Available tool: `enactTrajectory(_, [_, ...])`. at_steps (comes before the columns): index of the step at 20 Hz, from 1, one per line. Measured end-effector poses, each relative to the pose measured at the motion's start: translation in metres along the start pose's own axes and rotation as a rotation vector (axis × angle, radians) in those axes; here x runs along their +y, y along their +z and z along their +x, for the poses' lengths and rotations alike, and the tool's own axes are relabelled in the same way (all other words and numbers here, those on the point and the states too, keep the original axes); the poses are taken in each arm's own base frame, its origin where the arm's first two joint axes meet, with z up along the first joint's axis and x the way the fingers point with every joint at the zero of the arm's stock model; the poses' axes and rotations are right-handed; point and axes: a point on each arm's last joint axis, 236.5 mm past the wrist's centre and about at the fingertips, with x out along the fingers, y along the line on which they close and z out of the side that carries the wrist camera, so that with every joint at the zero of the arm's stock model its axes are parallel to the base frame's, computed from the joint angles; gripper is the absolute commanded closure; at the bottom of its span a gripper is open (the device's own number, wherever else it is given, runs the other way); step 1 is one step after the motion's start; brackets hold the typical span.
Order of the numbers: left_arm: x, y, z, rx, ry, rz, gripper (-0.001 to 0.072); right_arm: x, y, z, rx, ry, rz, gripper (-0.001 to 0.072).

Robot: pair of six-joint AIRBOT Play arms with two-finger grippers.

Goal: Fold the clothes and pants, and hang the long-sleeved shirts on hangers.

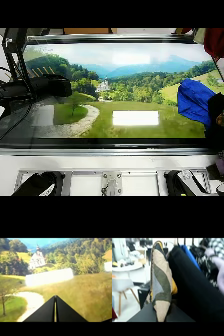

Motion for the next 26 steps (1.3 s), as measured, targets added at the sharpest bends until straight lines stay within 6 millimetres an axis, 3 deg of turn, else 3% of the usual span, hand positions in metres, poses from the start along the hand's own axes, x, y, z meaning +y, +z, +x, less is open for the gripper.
enactTrajectory(6, [0.0,0.0,0.0,0.0,0.0,0.0,0.0693,-0.002,-0.01,-0.006,0.056,-0.003,-0.002,0.0654])
enactTrajectory(7, [0.0,0.0,0.0,0.0,0.0,0.0,0.0693,-0.002,-0.008,-0.008,0.057,-0.004,-0.005,0.0455])
enactTrajectory(8, [0.0,0.0,0.0,0.0,-0.001,0.0,0.0693,-0.002,-0.006,-0.011,0.054,-0.004,-0.006,0.0304])
enactTrajectory(12, [0.0,0.0,0.0,0.0,-0.001,0.0,0.0693,0.009,0.021,-0.029,-0.014,0.023,0.031,0.0319])
enactTrajectory(17, [0.0,0.0,0.0,0.0,-0.001,0.0,0.0693,0.033,0.092,-0.076,-0.222,0.106,0.175,0.0319])
enactTrajectory(19, [0.0,0.0,0.0,0.0,-0.001,-0.001,0.0693,0.046,0.111,-0.092,-0.277,0.16,0.251,0.0319])
enactTrajectory(22, [0.0,0.0,0.0,-0.001,-0.001,0.0,0.0693,0.082,0.122,-0.108,-0.288,0.29,0.34,0.0319])
enactTrajectory(26, [0.0,0.001,0.0,-0.004,-0.001,0.0,0.0693,0.165,0.105,-0.13,-0.2,0.55,0.279,0.0319])
